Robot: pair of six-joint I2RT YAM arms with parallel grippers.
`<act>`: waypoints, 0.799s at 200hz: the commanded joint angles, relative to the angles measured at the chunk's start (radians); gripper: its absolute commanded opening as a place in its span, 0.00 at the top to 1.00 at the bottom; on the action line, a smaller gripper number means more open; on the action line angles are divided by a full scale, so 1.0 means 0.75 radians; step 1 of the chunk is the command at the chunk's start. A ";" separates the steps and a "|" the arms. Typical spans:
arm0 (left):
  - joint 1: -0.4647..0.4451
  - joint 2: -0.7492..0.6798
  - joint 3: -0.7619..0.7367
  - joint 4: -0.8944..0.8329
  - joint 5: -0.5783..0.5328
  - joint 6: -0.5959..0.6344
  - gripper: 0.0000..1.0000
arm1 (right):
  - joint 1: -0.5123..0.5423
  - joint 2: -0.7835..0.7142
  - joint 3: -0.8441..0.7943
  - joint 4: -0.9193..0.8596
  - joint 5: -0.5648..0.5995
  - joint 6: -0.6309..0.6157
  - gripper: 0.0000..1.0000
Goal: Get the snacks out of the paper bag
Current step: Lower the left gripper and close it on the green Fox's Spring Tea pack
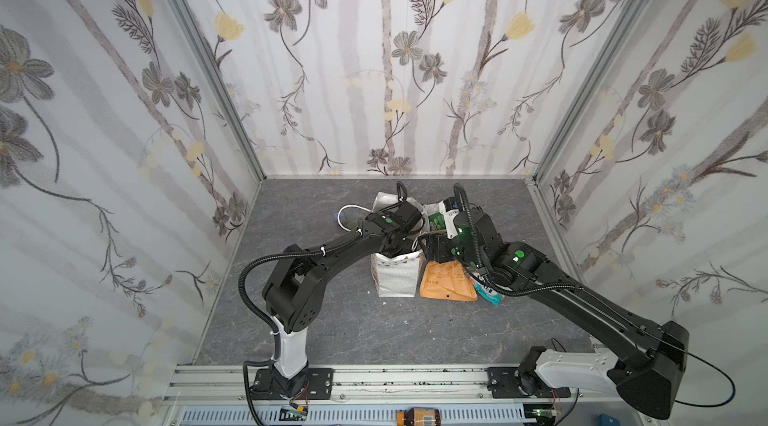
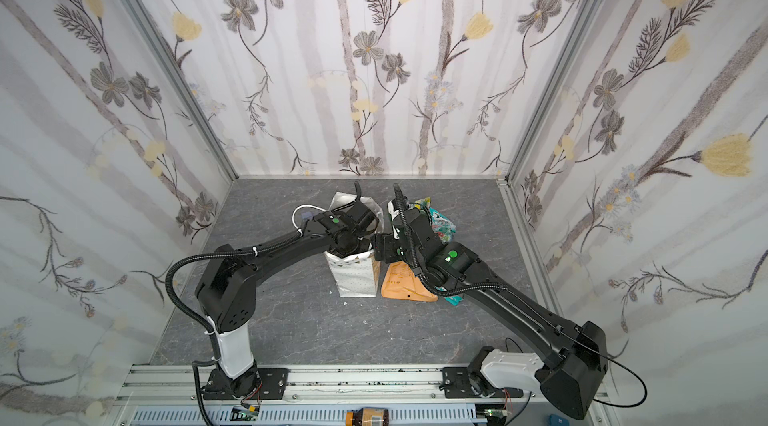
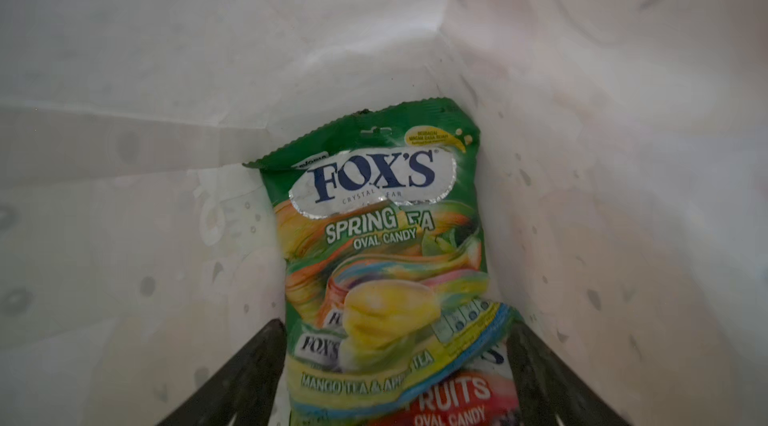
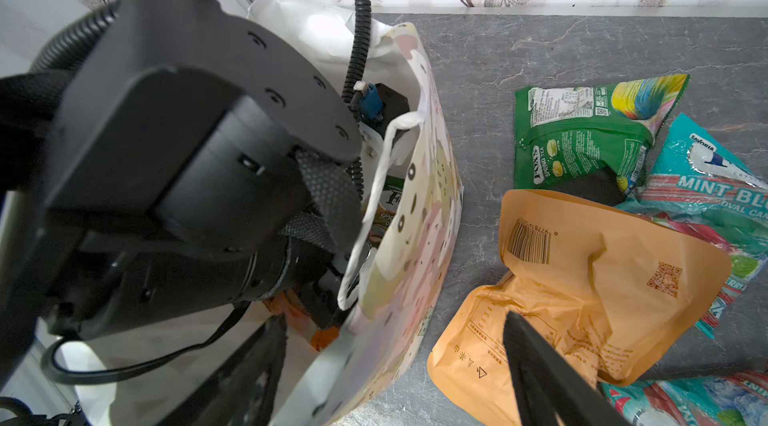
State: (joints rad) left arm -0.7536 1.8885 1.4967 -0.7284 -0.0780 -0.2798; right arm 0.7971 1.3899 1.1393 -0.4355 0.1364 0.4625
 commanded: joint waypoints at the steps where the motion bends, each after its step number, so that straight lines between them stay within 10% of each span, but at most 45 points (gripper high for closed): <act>1: 0.009 0.025 -0.029 0.076 -0.013 -0.007 0.15 | 0.001 0.010 -0.003 0.041 -0.022 0.003 0.19; 122: 0.039 0.116 -0.254 0.309 0.050 -0.067 0.16 | 0.003 0.018 -0.014 0.056 -0.070 0.021 0.19; 160: 0.042 0.138 -0.265 0.335 0.090 -0.081 0.30 | 0.002 0.022 -0.017 0.059 -0.079 0.025 0.19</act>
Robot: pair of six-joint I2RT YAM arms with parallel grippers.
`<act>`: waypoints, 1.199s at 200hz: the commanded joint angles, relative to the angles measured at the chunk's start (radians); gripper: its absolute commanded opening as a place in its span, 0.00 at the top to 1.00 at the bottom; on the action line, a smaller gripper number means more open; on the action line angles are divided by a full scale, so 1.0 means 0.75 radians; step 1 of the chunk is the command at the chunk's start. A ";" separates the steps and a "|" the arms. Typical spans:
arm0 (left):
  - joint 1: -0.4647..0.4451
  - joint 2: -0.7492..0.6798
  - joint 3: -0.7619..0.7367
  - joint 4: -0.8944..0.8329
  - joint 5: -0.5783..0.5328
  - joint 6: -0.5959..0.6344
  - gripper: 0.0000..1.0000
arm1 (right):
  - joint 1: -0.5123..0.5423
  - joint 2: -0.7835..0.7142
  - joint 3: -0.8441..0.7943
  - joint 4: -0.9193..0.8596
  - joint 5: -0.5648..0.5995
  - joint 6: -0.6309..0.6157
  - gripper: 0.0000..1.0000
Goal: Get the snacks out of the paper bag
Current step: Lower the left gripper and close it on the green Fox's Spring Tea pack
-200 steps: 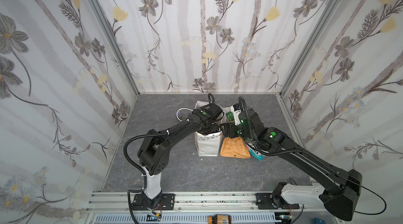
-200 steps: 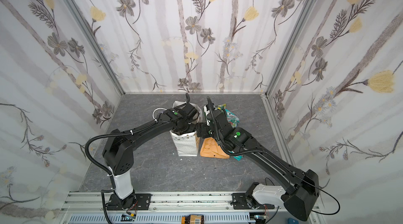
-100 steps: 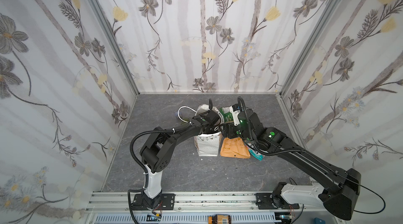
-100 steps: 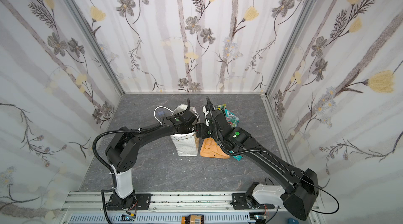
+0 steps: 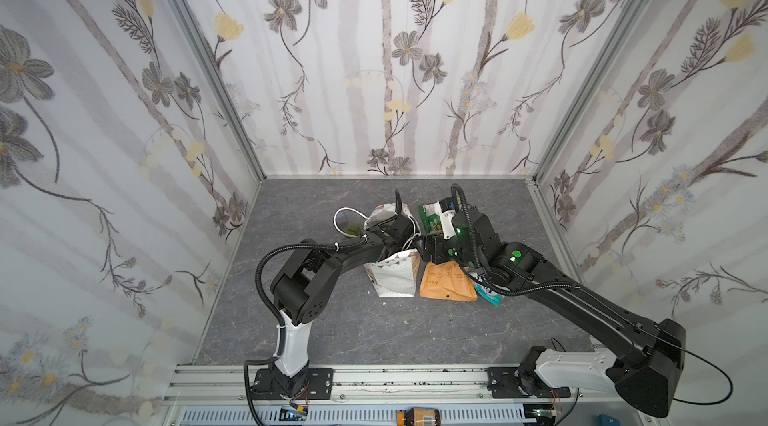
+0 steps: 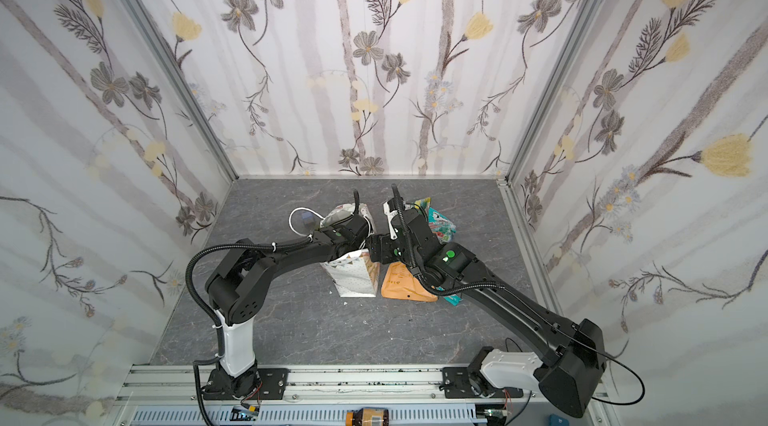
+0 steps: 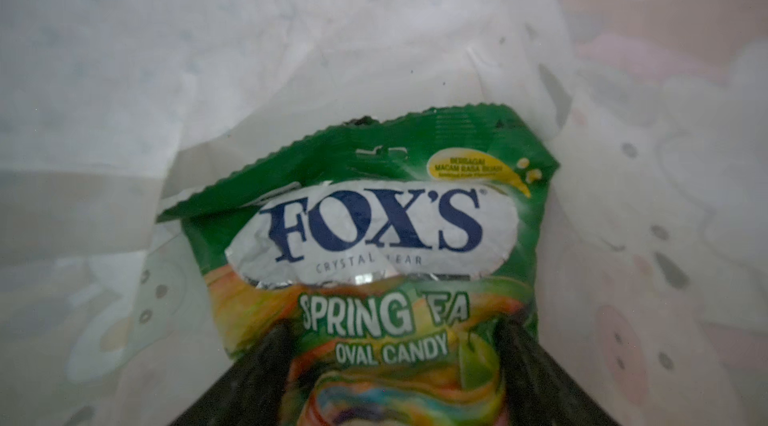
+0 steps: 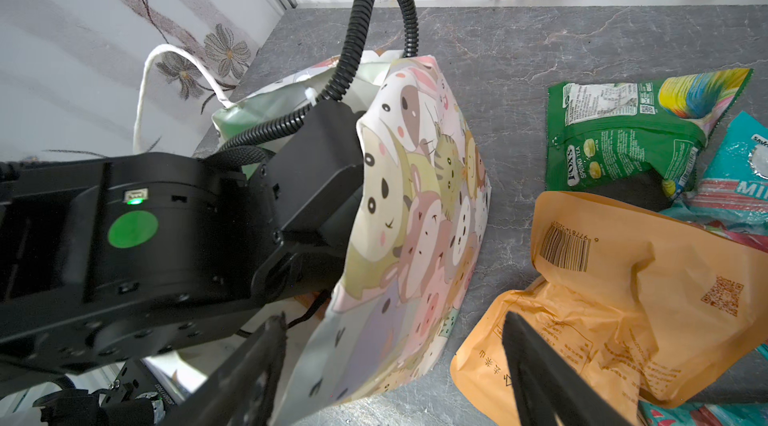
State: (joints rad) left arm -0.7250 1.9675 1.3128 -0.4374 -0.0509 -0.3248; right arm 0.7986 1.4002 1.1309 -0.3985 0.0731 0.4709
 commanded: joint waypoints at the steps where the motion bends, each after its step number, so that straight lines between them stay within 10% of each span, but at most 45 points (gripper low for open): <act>1: 0.003 0.032 -0.020 -0.053 0.054 -0.021 0.31 | 0.001 0.009 -0.005 0.010 0.005 0.014 0.19; 109: 0.005 -0.077 0.053 -0.138 0.074 0.001 1.00 | 0.000 0.038 -0.003 0.012 0.001 0.028 0.19; 240: 0.005 -0.239 0.143 -0.226 0.041 0.038 1.00 | 0.000 0.037 0.000 0.010 -0.003 0.031 0.19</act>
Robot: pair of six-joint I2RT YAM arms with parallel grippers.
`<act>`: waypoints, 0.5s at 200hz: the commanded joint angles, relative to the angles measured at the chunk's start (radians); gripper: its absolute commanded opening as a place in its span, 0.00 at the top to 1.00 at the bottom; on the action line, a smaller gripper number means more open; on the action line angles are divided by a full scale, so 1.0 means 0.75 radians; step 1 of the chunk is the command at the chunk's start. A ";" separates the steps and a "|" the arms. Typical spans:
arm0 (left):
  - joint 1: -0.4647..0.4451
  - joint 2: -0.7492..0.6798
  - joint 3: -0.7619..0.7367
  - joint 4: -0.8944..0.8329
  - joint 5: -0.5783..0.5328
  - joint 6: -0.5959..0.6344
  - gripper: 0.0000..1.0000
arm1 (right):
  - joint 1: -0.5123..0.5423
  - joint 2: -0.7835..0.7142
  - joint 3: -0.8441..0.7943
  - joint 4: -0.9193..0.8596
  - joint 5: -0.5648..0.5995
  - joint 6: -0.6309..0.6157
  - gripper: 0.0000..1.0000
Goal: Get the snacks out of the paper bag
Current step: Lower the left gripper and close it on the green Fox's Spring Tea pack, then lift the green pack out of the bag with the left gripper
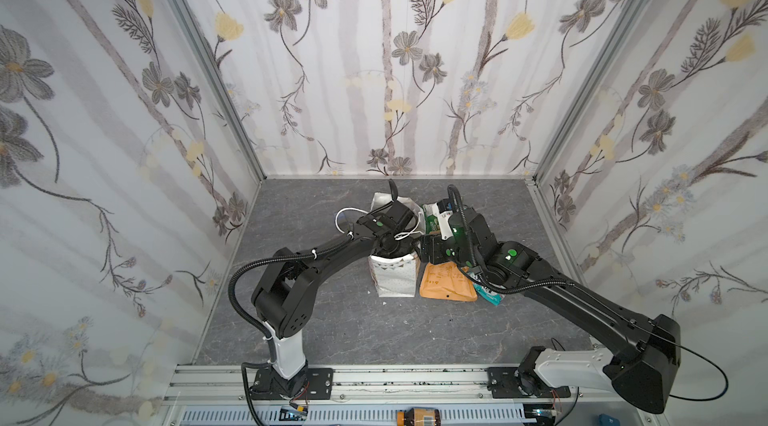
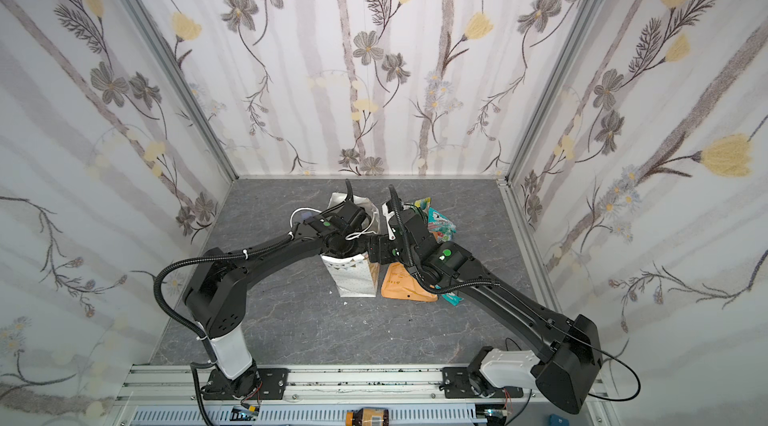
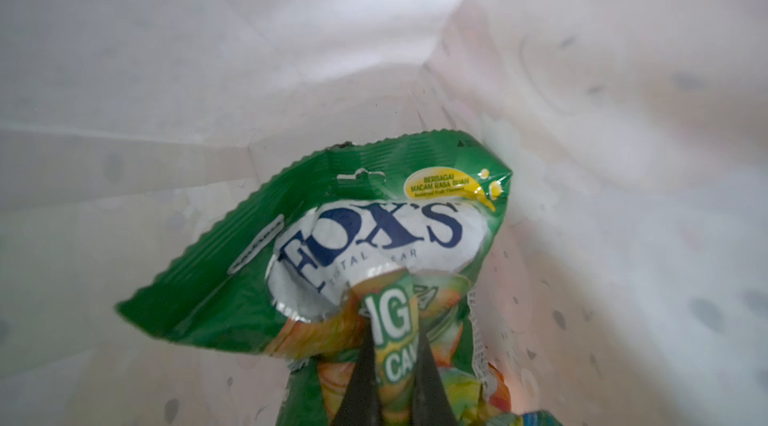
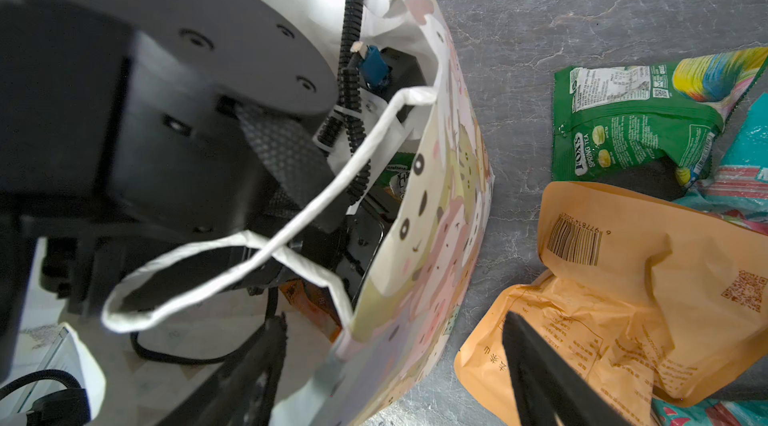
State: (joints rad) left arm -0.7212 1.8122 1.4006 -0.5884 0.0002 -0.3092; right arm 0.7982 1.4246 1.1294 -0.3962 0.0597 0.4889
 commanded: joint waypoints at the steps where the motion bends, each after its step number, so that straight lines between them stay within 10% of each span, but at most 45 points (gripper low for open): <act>1: 0.000 -0.033 0.026 -0.026 -0.028 0.017 1.00 | -0.001 0.005 0.002 0.007 0.016 0.007 0.19; 100: 0.000 -0.120 0.118 -0.096 -0.089 0.046 1.00 | 0.000 0.013 0.011 0.007 0.012 0.007 0.19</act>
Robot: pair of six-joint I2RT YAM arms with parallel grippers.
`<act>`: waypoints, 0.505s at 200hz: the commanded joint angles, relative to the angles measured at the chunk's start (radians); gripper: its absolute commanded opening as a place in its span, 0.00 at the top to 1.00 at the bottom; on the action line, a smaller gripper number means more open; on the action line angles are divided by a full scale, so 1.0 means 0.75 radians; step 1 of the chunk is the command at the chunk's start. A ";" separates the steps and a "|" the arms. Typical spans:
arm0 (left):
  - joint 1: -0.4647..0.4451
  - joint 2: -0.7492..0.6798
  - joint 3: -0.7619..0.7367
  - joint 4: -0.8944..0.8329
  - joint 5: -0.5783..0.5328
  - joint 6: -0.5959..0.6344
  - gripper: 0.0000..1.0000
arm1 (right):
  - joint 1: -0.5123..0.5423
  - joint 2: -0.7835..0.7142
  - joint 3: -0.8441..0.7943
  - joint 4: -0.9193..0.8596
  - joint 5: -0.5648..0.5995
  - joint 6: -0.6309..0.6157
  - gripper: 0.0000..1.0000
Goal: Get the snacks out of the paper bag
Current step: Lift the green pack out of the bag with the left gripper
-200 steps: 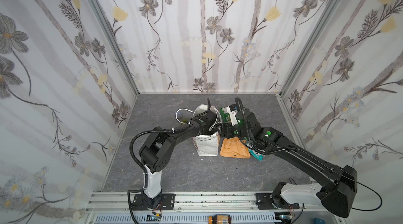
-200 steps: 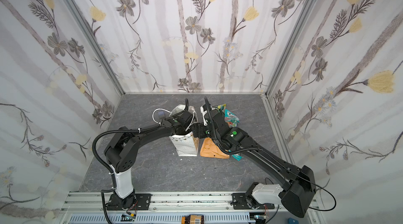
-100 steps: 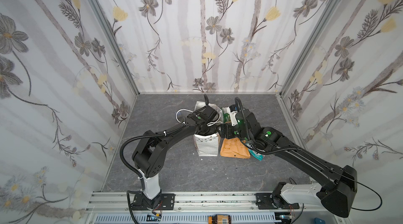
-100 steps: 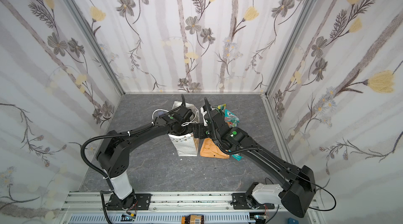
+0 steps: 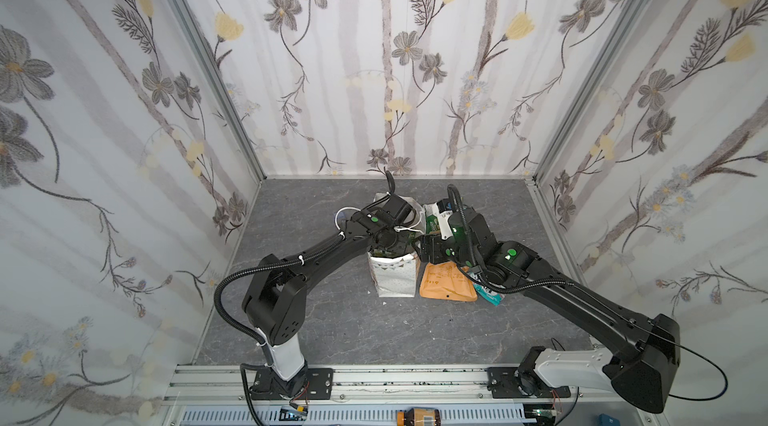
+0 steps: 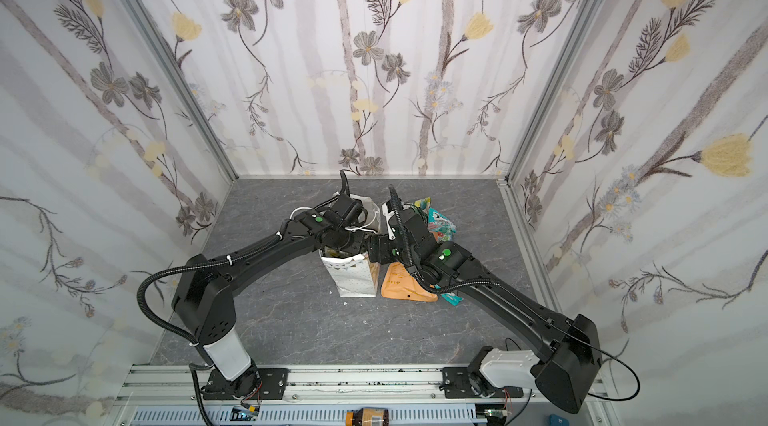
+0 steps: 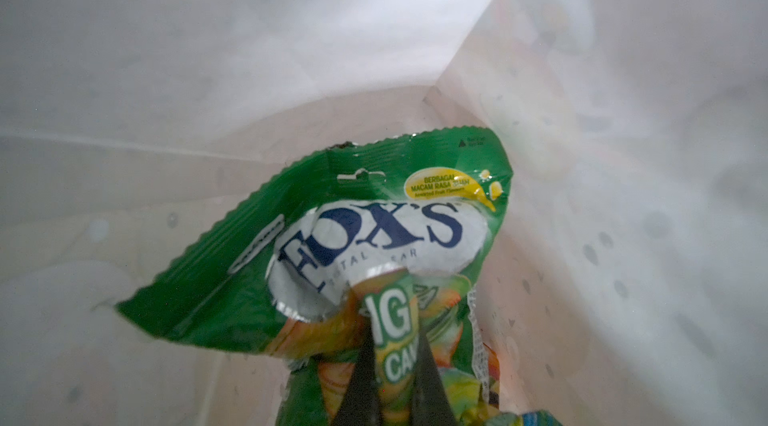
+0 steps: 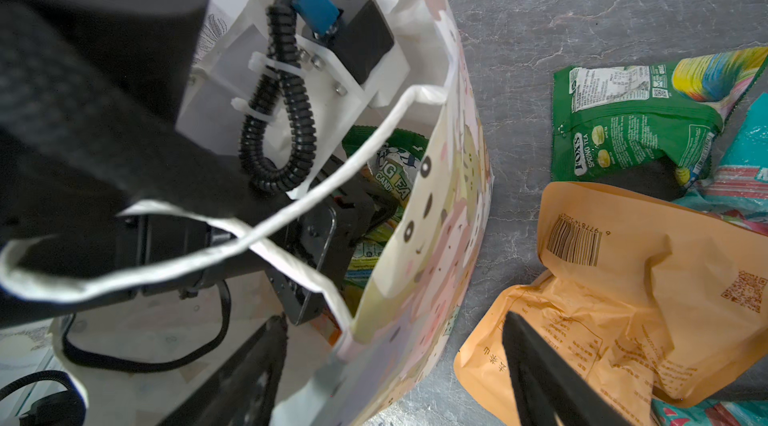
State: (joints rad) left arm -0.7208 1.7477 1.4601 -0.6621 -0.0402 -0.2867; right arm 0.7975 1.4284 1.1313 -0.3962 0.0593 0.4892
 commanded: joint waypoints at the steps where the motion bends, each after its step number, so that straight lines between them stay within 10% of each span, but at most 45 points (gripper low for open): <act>1: 0.000 -0.036 0.039 0.002 -0.036 0.016 1.00 | 0.002 0.008 0.008 0.007 0.013 0.006 0.19; 101: 0.001 -0.123 0.156 -0.063 -0.117 0.069 1.00 | 0.002 0.006 0.009 0.005 0.013 0.007 0.19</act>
State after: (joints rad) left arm -0.7208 1.6749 1.5497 -0.7059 -0.0898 -0.2531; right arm 0.7975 1.4284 1.1313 -0.3965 0.0593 0.4892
